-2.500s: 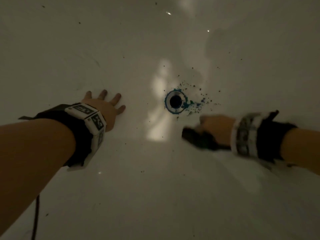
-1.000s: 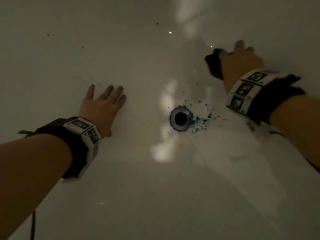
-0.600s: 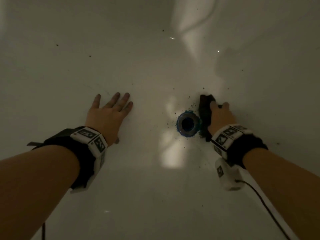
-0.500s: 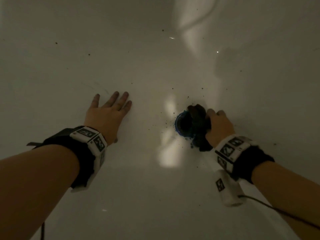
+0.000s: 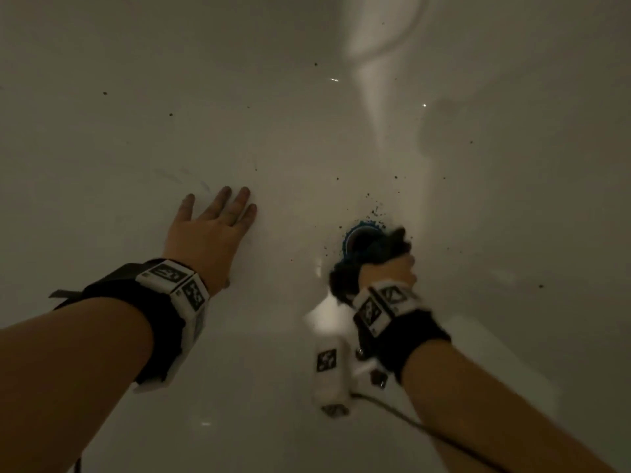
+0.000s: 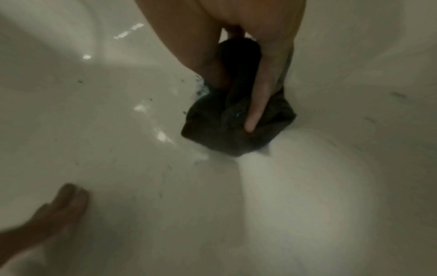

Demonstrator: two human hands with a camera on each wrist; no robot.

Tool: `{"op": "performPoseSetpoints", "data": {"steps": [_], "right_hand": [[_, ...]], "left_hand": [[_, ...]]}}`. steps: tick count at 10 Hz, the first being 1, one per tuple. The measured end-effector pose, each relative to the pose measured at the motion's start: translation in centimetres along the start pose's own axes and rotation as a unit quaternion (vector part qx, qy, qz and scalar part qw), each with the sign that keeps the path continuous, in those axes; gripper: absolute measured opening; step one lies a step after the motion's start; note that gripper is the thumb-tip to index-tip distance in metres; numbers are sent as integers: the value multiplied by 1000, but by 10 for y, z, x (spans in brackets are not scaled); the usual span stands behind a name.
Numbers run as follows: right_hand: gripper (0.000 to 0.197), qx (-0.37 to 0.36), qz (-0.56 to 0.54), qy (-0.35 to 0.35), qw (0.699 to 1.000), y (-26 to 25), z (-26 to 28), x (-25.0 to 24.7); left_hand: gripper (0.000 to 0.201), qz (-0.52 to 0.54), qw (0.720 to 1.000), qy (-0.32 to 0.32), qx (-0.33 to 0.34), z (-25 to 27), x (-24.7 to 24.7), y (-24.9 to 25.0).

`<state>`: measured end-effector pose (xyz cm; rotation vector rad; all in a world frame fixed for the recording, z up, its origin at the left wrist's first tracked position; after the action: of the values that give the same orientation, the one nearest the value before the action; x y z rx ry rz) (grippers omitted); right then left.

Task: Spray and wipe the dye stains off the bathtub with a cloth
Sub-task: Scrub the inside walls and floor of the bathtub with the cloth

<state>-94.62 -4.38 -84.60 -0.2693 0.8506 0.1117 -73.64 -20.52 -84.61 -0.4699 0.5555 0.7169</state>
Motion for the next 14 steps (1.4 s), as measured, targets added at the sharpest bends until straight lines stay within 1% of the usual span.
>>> {"op": "performPoseSetpoints", "data": {"steps": [1,2,3,4,5,6,7,8,9,10,11,12,13,14], "right_hand": [[49,-106,75,28,991,-44,-30,-33],[48,-176,187,50,965,-87,-56,-97],[66,-217,357,84,904,-114,-77,-145],[80,-250,406,100,873,-130,-87,-153],[69,-310,398,34,863,-137,-90,-108],[60,-386,353,6,853,-139,-65,-54],[60,-451,380,-101,801,-114,-27,-7],[51,-488,381,-134,774,-92,-8,-6],[49,-424,330,84,839,-104,-32,-82],[77,-245,394,44,885,-83,-76,-108],[80,-234,330,13,914,-77,-70,-71],[76,-244,284,-29,927,-58,-41,-18],[60,-280,223,-15,934,-56,-28,-17],[43,-272,95,121,950,-70,-21,-75]], "left_hand": [[106,4,1000,-2,-4,1,-2,1],[104,5,1000,-5,-2,1,0,1],[102,10,1000,-8,-3,2,3,2],[100,32,999,-10,3,2,2,4],[101,49,999,-11,6,-1,1,4],[103,47,999,-13,9,-3,2,2],[103,47,999,-13,12,-2,4,4],[100,59,998,-9,11,-2,2,4],[104,61,998,-3,14,-5,2,2],[108,55,998,-11,20,-5,5,5],[106,60,998,-13,15,-4,5,5],[105,62,998,-9,15,-3,3,5],[102,79,997,-10,14,-4,2,6],[102,91,995,-6,28,-6,1,6]]}}
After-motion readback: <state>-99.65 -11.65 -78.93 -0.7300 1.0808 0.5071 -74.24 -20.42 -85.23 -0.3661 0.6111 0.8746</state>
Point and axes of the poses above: each hand's wrist, its own z-axis away from the middle knuckle, its own x-axis out of the palm, y = z × x, the point moved 9 cm from there along -z, towards the middle knuckle, and after that the axes turned 15 degrees about -x, right-handed, at the moved point
